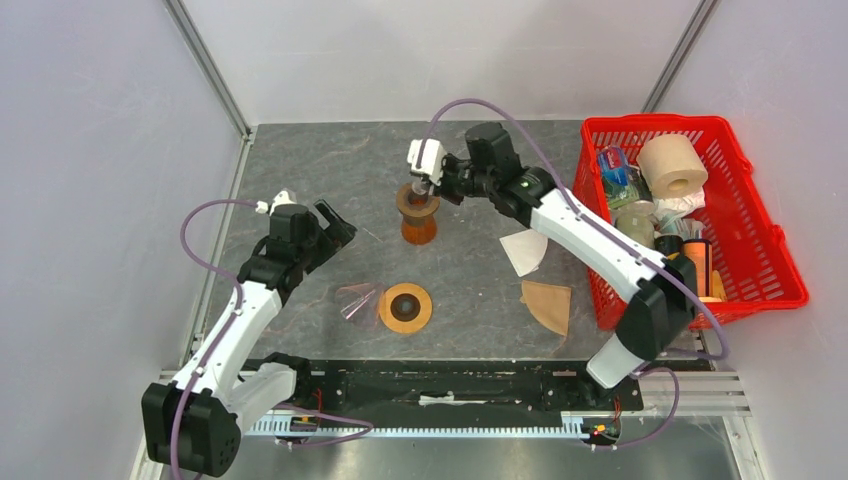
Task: Place the coffee filter in the dripper
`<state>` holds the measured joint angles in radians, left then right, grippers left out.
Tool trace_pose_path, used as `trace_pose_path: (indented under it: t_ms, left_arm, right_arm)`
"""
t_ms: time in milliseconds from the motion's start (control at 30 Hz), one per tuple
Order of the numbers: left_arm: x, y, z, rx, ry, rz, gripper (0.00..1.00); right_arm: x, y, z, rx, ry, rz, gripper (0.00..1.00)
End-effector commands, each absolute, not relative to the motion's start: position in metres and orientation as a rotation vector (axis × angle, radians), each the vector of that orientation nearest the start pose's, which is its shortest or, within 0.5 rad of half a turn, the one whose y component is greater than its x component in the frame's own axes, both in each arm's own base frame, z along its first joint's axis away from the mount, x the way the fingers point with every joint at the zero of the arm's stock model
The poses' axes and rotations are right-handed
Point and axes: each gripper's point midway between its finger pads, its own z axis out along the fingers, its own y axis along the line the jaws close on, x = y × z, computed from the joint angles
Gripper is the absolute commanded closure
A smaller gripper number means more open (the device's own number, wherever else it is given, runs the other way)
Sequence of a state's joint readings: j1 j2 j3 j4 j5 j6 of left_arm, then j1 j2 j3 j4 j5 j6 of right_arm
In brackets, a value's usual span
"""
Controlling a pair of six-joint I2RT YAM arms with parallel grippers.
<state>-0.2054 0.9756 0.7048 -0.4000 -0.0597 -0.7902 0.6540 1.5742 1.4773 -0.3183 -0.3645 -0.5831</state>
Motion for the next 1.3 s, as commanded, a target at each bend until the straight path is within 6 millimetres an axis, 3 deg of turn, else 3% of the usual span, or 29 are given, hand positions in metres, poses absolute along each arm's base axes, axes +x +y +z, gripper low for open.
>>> trace_pose_path:
  t_ms: [0,267,767,900,1033,1167,1267]
  left_arm:
    - [0.303,-0.086,0.178,-0.639,2.111,-0.510,0.00]
    - [0.305,-0.090,0.183,-0.627,2.105,-0.539,0.00]
    - [0.314,-0.097,0.187,-0.624,2.098,-0.574,0.00]
    - [0.319,-0.100,0.194,-0.614,2.083,-0.598,0.00]
    - [0.325,-0.106,0.206,-0.587,2.068,-0.633,0.00]
    - [0.332,-0.109,0.219,-0.584,2.040,-0.652,0.00]
    - [0.338,-0.114,0.231,-0.564,2.015,-0.686,0.00]
  right_arm:
    - [0.364,0.344,0.276,-1.626,1.222,0.316,1.00]
    - [0.373,0.360,0.245,-1.795,1.147,0.228,1.00]
    - [0.389,0.355,0.204,-1.906,1.183,0.101,1.00]
    - [0.383,0.354,0.194,-1.948,1.176,0.116,0.95]
    - [0.380,0.355,0.201,-1.934,1.173,0.131,0.74]
    - [0.383,0.363,0.232,-1.832,1.155,0.141,0.50]
    - [0.385,0.367,0.262,-1.734,1.111,0.141,0.27]
